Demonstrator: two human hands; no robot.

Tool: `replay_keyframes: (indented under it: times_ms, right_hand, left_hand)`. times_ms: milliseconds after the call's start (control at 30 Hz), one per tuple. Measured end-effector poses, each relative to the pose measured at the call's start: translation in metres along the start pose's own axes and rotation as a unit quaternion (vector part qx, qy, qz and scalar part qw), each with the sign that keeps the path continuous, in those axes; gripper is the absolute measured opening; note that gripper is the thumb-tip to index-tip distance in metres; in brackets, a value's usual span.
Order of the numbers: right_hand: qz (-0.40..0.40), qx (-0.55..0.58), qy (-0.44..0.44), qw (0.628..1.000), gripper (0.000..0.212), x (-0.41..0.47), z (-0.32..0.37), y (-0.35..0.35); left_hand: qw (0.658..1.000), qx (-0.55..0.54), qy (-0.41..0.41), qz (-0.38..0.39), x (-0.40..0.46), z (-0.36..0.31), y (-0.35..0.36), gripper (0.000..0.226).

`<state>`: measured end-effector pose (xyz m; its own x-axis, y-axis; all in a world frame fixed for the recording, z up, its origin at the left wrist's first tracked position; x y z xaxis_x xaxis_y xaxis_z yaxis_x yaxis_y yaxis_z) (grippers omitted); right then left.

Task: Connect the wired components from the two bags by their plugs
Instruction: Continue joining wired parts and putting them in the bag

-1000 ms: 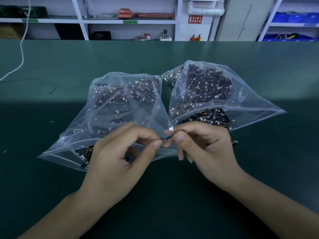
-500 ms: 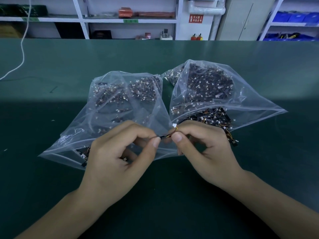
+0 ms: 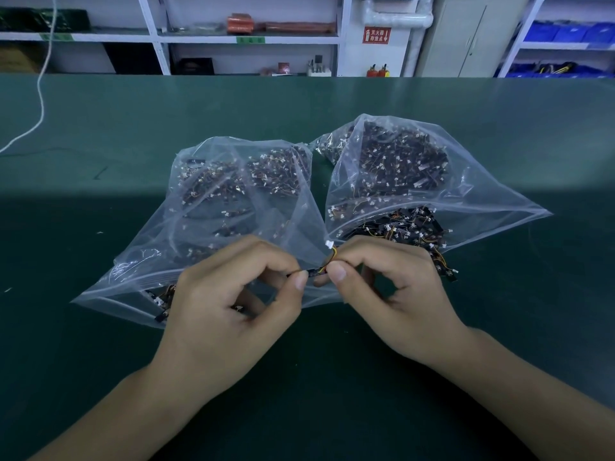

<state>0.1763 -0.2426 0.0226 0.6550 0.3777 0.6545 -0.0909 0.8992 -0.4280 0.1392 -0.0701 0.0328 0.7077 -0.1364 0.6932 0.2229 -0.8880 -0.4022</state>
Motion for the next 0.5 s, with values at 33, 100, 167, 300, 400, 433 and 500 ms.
replay_keyframes:
  times_ms: [33,100,167,300,400,433,500]
  right_hand:
    - [0.002,0.001,0.002,1.0,0.023,0.0,0.0,0.0]
    - [0.007,-0.001,0.005,1.0,0.024,0.0,-0.001,0.001]
    - [0.01,-0.003,0.006,1.0,0.026,0.001,-0.002,0.001]
    - [-0.015,-0.027,0.037,0.999,0.031,0.003,-0.016,-0.013]
    - [-0.031,-0.113,0.097,0.988,0.032,0.005,-0.041,-0.034]
    - [-0.034,-0.151,0.116,0.981,0.03,0.006,-0.05,-0.041]
    - [-0.042,-0.231,0.153,0.96,0.029,0.005,-0.067,-0.056]
  left_hand:
    - [1.0,0.0,0.002,0.001,0.0,0.0,0.0,0.016]
    - [1.0,0.006,0.005,0.005,0.0,0.0,0.001,0.016]
    - [1.0,0.008,-0.003,0.008,0.0,0.0,0.002,0.017]
    - [1.0,0.004,-0.025,0.006,-0.001,0.001,0.002,0.025]
    - [0.996,0.069,0.021,0.048,-0.002,-0.001,0.002,0.048]
    - [0.992,0.1,0.036,0.063,-0.003,-0.001,0.003,0.052]
    - [0.978,0.184,0.066,0.075,-0.002,-0.001,0.004,0.055]
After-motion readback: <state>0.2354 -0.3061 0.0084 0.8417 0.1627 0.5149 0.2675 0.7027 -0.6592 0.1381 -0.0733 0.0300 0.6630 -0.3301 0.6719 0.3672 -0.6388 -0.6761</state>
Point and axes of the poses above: each hand's wrist, its own x-axis towards the middle knuckle, its own y-axis out of the palm, z = x × y, the point moved 8 cm from there along x, towards the middle knuckle, and after that the axes turned 1 degree about -x, right-handed, at the moved point
